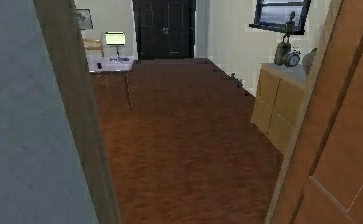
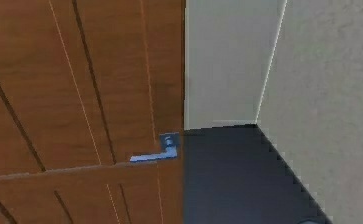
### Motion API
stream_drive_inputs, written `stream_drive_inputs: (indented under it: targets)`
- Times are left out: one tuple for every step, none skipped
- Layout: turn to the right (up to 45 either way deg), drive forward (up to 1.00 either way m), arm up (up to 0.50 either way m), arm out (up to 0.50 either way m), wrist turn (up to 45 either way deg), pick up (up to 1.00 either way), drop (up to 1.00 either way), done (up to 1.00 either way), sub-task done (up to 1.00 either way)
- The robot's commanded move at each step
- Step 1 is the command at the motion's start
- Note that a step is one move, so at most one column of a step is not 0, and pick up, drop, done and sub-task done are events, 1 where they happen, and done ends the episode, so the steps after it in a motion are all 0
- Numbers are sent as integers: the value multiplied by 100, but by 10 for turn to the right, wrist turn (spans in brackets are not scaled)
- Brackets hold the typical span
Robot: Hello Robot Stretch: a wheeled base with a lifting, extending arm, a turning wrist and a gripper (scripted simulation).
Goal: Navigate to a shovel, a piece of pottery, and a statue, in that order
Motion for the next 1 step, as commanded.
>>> stream_drive_inputs:
  targets:
    - [30, 0, 0, 0, 0, 0, 0, 0, 0]
